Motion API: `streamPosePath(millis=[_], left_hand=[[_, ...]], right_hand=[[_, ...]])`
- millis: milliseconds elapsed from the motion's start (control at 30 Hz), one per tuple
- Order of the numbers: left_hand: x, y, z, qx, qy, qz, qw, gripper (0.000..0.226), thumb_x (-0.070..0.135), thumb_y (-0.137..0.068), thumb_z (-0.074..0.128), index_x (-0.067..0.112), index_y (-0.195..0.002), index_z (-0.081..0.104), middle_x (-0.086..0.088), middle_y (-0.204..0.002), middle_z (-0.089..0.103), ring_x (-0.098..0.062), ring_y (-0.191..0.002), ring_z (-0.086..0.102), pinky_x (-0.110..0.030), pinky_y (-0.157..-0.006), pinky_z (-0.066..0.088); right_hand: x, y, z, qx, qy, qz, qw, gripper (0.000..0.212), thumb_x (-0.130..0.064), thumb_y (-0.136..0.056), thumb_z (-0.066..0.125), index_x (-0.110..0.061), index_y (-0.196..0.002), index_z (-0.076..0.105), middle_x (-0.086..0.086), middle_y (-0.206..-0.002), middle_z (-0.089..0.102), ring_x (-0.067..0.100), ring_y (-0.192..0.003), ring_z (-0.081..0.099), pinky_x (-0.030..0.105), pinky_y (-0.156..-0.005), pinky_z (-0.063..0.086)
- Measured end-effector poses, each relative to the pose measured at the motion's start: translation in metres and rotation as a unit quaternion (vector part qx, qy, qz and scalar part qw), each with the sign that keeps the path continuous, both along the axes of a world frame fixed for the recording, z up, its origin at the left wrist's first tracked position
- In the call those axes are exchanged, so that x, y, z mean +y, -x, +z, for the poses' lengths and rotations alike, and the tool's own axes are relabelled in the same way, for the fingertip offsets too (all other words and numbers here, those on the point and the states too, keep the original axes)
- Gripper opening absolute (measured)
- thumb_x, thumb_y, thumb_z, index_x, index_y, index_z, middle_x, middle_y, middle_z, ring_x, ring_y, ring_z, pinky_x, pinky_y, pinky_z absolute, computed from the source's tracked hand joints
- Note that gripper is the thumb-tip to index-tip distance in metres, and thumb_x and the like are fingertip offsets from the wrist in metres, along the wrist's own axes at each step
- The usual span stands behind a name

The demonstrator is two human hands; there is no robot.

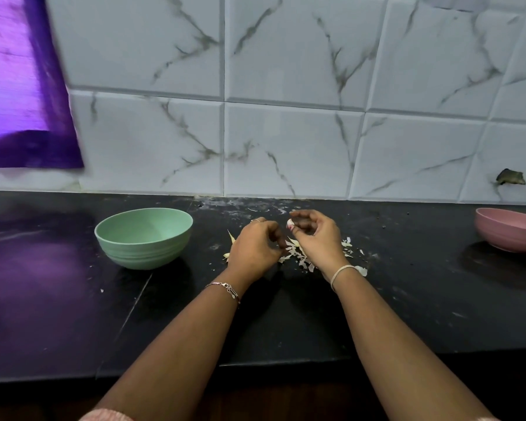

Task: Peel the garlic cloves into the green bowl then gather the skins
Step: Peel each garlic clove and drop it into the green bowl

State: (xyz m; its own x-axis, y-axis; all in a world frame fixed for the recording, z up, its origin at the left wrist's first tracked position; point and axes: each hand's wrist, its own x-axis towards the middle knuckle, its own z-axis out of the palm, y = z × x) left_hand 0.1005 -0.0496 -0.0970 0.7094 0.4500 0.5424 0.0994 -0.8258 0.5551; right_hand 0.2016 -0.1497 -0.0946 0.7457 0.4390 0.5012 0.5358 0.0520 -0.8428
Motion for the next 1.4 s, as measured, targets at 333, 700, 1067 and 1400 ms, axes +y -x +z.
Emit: streamPosePath(millis=[333,700,1067,1400], left_hand=[[0.003,-0.003,0.006,-0.097,0.372,-0.101,0.918,0.017,0.021,-0.097,0.056,0.008,-0.09,0.065,-0.009,-0.079,0.067,-0.018,-0.07,0.065,-0.027,-0.062,0.057],[0.003,0.008,0.013,-0.1,0.546,-0.155,0.817,0.007,0.006,-0.09,0.063,0.001,-0.088,0.067,-0.011,-0.074,0.066,-0.015,-0.065,0.063,-0.02,-0.06,0.057],[0.007,0.007,0.009,-0.138,0.515,-0.161,0.83,0.01,0.002,-0.092,0.06,0.007,-0.094,0.068,-0.007,-0.077,0.067,-0.011,-0.062,0.065,-0.021,-0.064,0.058],[0.005,0.005,0.006,-0.147,0.406,-0.16,0.887,0.014,0.001,-0.09,0.063,0.007,-0.099,0.071,-0.009,-0.086,0.068,-0.011,-0.075,0.064,-0.016,-0.067,0.055]], right_hand=[[0.002,0.007,0.002,-0.022,0.003,0.052,0.998,0.018,-0.004,-0.078,0.077,-0.019,-0.084,0.07,0.007,-0.088,0.071,0.011,-0.075,0.055,0.03,-0.074,0.052],[0.003,0.008,0.002,-0.041,0.008,0.037,0.998,0.034,0.0,-0.07,0.083,-0.028,-0.064,0.065,-0.003,-0.074,0.07,0.012,-0.073,0.064,0.031,-0.076,0.054],[-0.003,0.014,0.007,0.053,-0.006,0.097,0.994,0.01,-0.007,-0.08,0.078,-0.014,-0.081,0.069,-0.001,-0.082,0.07,0.003,-0.072,0.063,0.013,-0.066,0.049],[-0.002,0.014,0.008,0.156,-0.013,0.098,0.983,0.007,-0.018,-0.085,0.074,-0.015,-0.079,0.073,-0.006,-0.072,0.07,-0.007,-0.064,0.061,0.011,-0.062,0.043]])
